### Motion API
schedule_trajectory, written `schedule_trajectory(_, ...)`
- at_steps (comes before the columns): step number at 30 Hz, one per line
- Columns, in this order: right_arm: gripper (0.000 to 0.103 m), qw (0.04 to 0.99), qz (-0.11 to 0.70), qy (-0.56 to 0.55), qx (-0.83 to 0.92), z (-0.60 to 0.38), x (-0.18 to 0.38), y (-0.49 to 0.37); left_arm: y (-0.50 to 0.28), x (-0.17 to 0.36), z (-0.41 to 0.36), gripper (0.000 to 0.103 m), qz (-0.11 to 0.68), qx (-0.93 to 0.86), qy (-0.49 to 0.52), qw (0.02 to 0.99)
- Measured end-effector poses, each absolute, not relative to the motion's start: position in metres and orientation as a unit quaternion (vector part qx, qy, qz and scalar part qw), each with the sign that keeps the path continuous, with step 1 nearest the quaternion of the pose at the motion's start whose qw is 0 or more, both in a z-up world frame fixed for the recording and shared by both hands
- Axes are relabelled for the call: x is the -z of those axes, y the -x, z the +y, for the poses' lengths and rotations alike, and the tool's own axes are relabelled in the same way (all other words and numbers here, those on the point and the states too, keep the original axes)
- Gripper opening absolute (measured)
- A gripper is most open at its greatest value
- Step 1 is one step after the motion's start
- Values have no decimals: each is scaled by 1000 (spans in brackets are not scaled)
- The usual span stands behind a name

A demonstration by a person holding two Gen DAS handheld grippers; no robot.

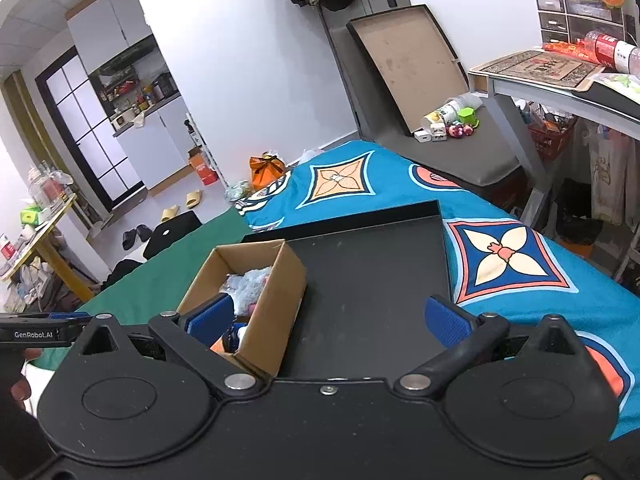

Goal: Organize soft objects

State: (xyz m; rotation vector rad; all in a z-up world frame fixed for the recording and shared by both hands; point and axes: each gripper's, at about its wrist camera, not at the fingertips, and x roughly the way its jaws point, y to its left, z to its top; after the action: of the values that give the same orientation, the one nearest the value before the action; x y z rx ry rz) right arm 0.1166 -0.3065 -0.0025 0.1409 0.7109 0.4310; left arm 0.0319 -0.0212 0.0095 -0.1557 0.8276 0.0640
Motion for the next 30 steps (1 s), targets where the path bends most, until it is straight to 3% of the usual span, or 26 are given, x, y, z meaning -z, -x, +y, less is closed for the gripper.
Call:
schedule_trajectory(7,103,910,341,-58,-227,-304,-4,-98,-16,-18,-23,86,392,-19,87,916)
schedule_trajectory(30,103,901,347,-76,-250,-322,-17,-61,17,-36,-50,90,387,19,82,918)
